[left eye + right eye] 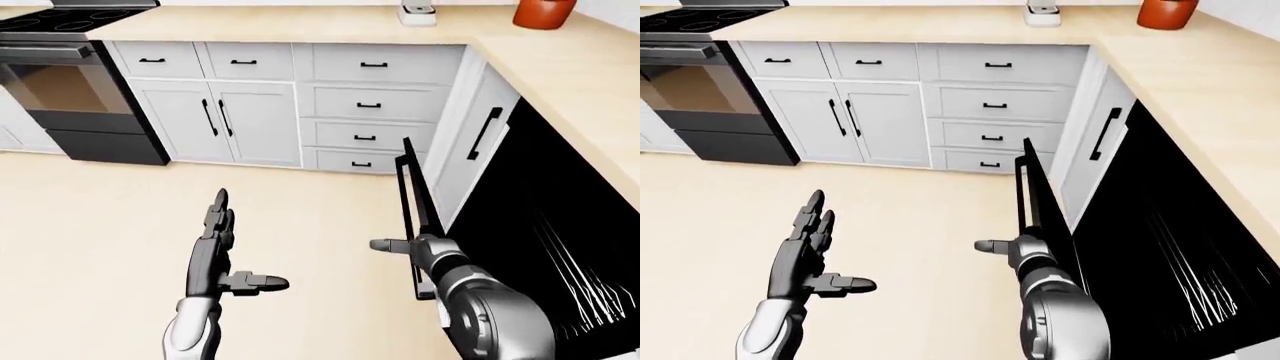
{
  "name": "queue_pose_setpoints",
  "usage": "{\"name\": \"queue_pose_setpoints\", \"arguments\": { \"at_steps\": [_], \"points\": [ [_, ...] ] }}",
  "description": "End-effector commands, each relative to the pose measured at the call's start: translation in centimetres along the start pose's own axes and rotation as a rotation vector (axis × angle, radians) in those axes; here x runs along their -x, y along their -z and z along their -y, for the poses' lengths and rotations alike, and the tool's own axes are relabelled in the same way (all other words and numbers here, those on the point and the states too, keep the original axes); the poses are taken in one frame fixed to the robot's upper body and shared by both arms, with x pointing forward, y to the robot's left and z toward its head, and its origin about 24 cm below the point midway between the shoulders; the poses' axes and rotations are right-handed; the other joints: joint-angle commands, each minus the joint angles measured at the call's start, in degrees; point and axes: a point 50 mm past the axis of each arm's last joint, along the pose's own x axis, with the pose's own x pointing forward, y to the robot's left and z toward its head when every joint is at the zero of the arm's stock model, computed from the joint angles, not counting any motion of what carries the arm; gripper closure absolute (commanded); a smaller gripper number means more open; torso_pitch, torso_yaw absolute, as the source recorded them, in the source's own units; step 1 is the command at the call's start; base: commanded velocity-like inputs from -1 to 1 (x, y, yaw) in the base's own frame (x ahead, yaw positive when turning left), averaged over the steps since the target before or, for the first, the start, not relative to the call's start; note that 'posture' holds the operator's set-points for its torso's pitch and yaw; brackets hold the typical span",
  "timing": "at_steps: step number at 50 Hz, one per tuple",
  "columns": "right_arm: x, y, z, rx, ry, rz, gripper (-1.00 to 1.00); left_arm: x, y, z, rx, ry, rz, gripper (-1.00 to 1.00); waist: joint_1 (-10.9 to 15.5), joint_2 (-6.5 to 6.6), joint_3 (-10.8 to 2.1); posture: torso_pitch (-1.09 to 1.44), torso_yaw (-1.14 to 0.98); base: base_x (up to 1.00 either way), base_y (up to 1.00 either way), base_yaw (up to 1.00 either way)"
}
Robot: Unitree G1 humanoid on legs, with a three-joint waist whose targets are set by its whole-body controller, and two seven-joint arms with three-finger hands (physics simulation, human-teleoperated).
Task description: Close the dishwasher door
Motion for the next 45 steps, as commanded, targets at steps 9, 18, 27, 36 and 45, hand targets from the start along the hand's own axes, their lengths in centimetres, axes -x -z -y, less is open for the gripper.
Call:
{"name": "queue_pose_setpoints", "arguments": {
  "at_steps": [9,18,27,36,45],
  "points": [
    [-0.4,-1.7,4.3,0.005,0.264,0.084,-1.00,-0.2,-1.6,-0.1,-0.011,0.000,0.087,-1.00,-0.86,-0.59,-0.65,0.00,0.00,0.00,0.00,0.00],
    [-0.3,-2.1,5.0,0.009,0.300,0.082,-1.00,-0.1,-1.8,-0.1,-0.008,-0.002,0.088,-1.00,-1.14,-1.06,-0.31,0.00,0.00,0.00,0.00,0.00],
    [-0.3,-2.5,5.9,0.018,0.325,0.074,-1.00,-0.1,-1.8,-0.2,-0.005,-0.004,0.089,-1.00,-1.69,-1.14,-0.40,0.00,0.00,0.00,0.00,0.00],
    [-0.6,-2.2,7.3,0.024,0.368,0.057,-1.00,-0.2,-1.7,-0.2,-0.004,-0.005,0.088,-1.00,-1.37,-1.28,-0.62,0.00,0.00,0.00,0.00,0.00],
    [-0.9,-1.7,8.5,0.043,0.381,0.036,-1.00,-0.1,-1.7,-0.2,-0.002,-0.005,0.087,-1.00,-1.30,-1.37,-0.89,0.00,0.00,0.00,0.00,0.00]
  ]
}}
